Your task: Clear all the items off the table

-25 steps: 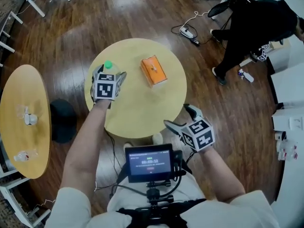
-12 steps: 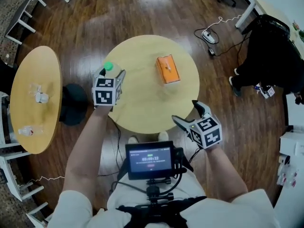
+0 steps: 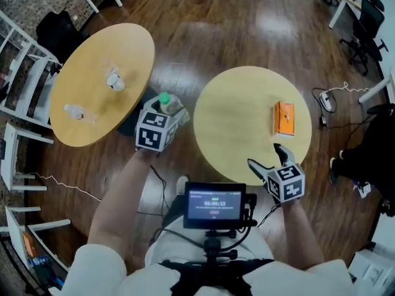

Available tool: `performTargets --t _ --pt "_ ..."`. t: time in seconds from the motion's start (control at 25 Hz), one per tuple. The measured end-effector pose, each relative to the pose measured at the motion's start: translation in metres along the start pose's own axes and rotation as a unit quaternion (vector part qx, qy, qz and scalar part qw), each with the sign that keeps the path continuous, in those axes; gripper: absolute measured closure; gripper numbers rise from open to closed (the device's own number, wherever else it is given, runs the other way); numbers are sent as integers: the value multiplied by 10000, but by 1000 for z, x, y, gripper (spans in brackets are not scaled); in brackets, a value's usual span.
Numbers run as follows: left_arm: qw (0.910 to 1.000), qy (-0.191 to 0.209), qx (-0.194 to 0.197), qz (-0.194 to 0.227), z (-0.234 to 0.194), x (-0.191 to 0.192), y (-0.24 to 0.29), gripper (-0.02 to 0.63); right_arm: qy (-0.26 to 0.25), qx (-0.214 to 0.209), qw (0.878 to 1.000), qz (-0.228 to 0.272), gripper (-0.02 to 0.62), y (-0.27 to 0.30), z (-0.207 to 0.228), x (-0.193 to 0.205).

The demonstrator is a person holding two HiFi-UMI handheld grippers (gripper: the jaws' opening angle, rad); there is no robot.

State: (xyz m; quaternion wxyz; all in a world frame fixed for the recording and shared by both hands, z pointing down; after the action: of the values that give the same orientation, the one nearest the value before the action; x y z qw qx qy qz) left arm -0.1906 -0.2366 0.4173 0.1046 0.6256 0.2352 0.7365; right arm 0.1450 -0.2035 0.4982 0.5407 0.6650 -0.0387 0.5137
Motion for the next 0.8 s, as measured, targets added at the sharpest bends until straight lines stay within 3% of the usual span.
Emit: performTargets --t 0.2,0.44,0.6,0.8 --pt "9978 -353 -553 13 -92 44 -64 304 -59 -23 10000 27 130 21 -42 -25" --pt "9883 -752 -1321 -152 -239 102 -122 305 -256 125 9996 8 130 53 -99 -59" --pt "9815 -934 -1652 -263 -318 128 -133 304 -239 243 9994 -48 130 72 -130 -75" --pt "9764 -1085 -1828 -376 -384 145 -118 304 -172 538 9984 -59 130 83 -159 -83"
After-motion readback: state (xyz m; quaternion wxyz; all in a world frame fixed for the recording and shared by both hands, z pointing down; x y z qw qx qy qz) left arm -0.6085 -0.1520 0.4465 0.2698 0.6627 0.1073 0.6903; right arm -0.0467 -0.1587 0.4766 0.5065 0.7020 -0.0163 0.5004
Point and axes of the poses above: the fingertips, and each gripper's own axes: y forward along the fingers, z to its right, x out of its underside, the point moved 5 cm from there along -y, backward along the fingers, and after that the axes turned 2 degrees about x, right-handed, at the moved point
